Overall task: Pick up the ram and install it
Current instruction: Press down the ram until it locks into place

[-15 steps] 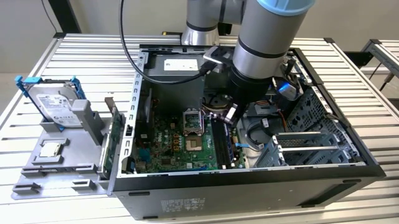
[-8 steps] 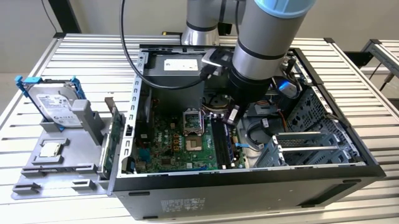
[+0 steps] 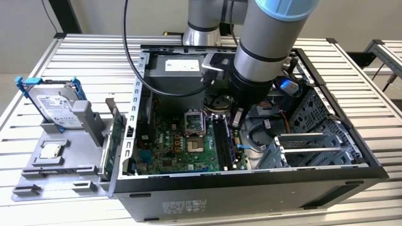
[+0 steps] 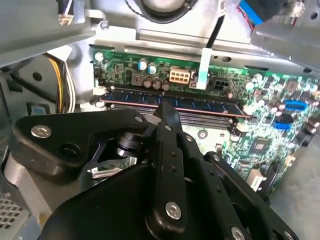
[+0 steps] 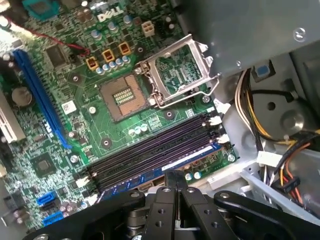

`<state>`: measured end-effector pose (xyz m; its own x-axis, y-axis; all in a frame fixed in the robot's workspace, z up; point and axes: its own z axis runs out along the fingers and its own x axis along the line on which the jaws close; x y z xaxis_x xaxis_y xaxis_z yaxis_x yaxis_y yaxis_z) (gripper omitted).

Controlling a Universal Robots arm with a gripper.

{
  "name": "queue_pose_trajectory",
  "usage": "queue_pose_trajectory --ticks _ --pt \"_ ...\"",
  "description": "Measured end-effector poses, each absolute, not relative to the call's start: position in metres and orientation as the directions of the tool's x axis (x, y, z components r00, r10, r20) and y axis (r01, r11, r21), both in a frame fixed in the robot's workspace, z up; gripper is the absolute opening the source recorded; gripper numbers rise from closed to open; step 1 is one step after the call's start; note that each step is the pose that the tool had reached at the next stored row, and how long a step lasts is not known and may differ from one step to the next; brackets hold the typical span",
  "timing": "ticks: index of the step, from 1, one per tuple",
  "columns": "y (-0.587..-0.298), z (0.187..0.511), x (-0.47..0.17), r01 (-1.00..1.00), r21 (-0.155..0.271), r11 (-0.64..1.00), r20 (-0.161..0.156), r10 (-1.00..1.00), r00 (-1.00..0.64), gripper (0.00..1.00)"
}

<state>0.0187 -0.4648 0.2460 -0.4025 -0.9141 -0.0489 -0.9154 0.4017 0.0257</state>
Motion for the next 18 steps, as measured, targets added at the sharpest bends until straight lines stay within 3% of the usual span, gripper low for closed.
queue_pose_trajectory --ticks 18 --pt "-0.458 0.235 0.016 -0.985 0.004 0.173 -0.055 -0.983 -0.173 0.00"
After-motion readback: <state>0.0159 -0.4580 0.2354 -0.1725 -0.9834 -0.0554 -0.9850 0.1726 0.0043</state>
